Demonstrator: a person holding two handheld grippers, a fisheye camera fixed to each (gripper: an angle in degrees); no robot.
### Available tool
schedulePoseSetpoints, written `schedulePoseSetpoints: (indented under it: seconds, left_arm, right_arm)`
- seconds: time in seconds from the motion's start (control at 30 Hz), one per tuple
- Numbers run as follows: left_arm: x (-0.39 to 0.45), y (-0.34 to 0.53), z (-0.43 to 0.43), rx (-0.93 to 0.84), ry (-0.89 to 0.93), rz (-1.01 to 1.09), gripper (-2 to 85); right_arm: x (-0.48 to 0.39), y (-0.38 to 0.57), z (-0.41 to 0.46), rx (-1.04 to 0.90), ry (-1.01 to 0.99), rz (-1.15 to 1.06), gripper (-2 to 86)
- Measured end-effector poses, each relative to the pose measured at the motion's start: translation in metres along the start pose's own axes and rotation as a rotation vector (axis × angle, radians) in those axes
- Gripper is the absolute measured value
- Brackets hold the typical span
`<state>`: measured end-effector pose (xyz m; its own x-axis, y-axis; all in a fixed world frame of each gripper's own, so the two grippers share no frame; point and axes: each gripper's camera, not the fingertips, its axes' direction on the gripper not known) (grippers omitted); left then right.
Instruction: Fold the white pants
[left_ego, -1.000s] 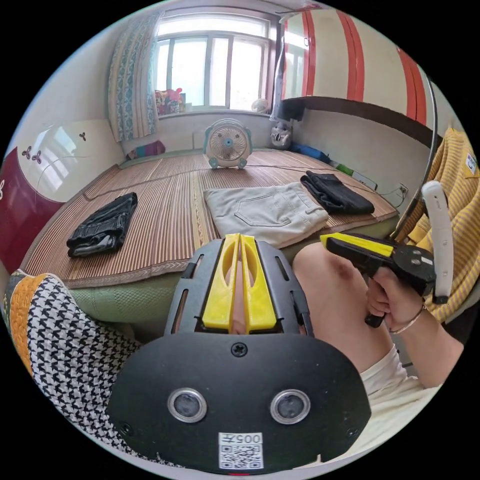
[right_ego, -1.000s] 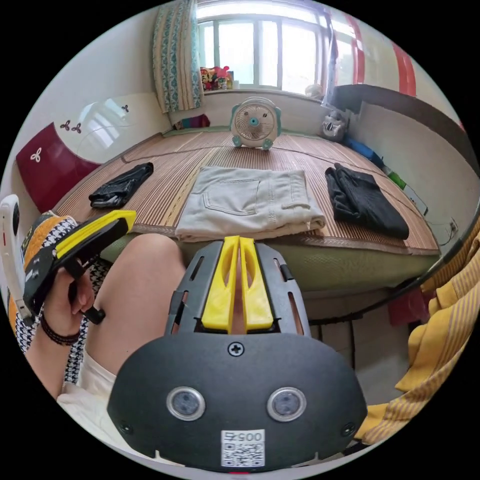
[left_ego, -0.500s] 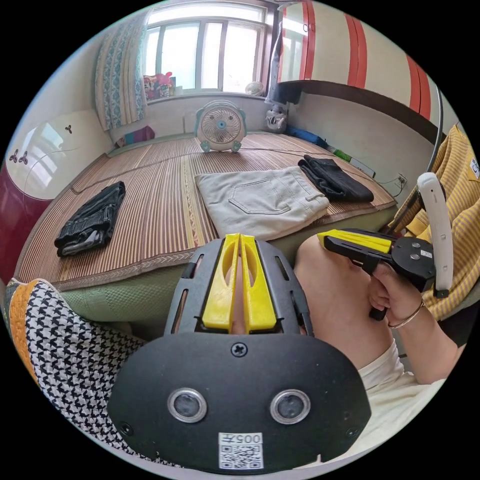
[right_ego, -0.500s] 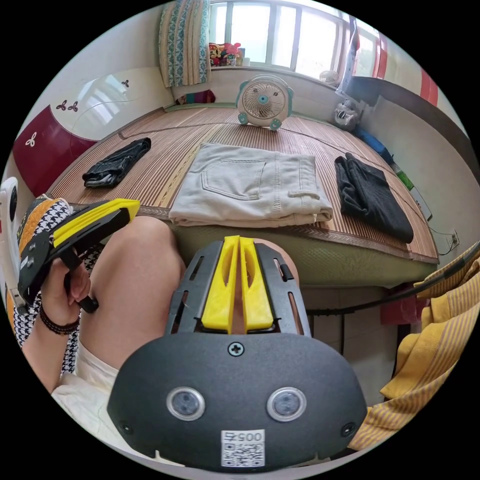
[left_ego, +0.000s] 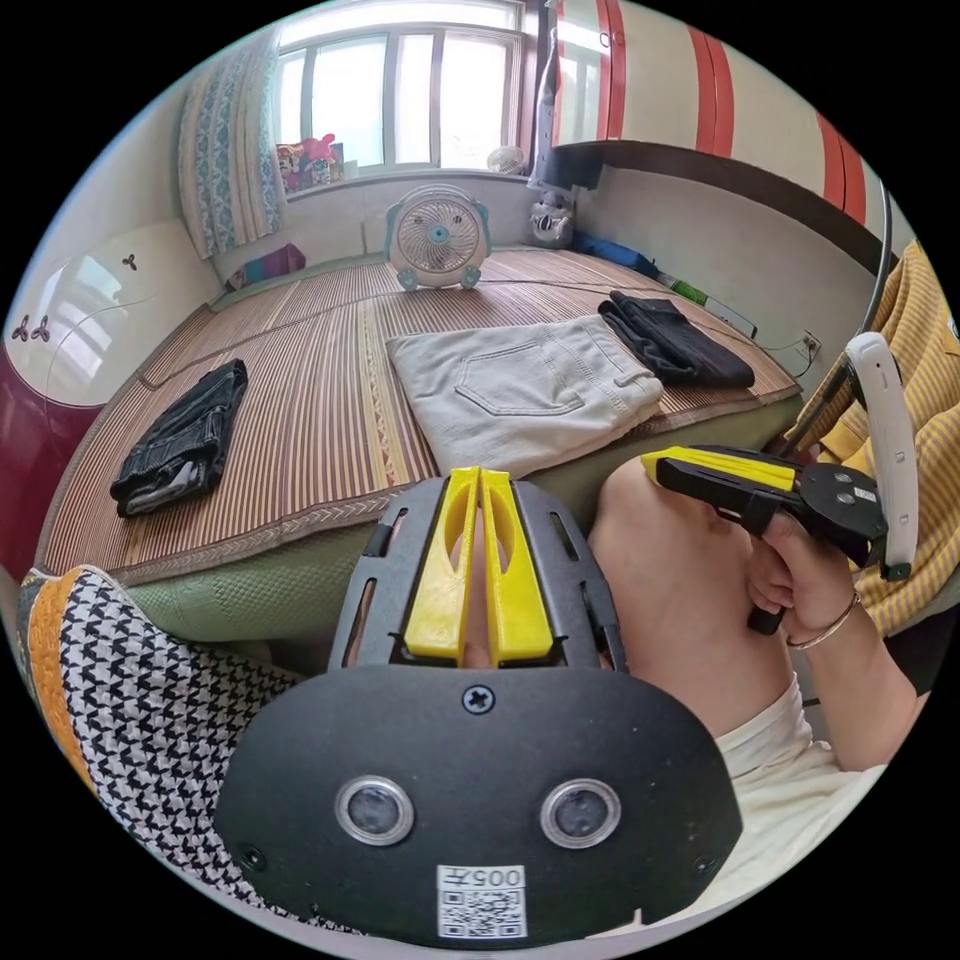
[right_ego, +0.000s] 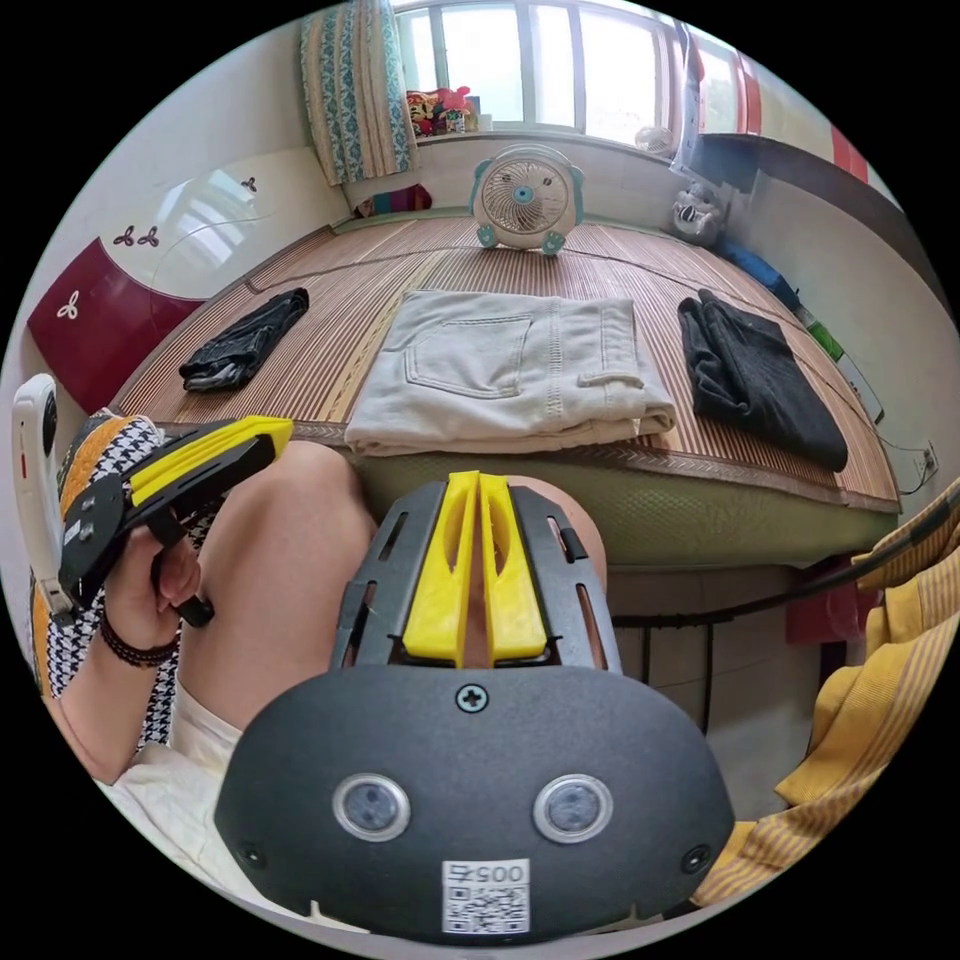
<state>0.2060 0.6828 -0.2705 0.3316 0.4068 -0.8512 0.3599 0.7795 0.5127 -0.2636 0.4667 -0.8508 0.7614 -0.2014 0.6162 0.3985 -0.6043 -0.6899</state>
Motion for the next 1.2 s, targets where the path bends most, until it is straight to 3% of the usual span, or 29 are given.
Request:
schedulePoseSetpoints:
  seconds: [0.4, 0.7, 1.2]
  left_arm:
    - [0.023, -0.022, 0.016, -0.033, 0.009, 0.017, -0.6]
    - [0.061, -0.051, 0.032, -0.121, 0.059, 0.157, -0.3]
    - [0.169, -0.131, 0.070, 0.109, 0.173, 0.265, 9.4]
  right_arm:
    - [0.012, 0.004, -0.006, -0.001, -0.003, 0.009, -0.9]
    - [0.038, 0.007, -0.010, 0.003, -0.015, 0.045, -0.9]
    - [0.143, 0.035, -0.030, 0.035, -0.047, 0.225, -1.0]
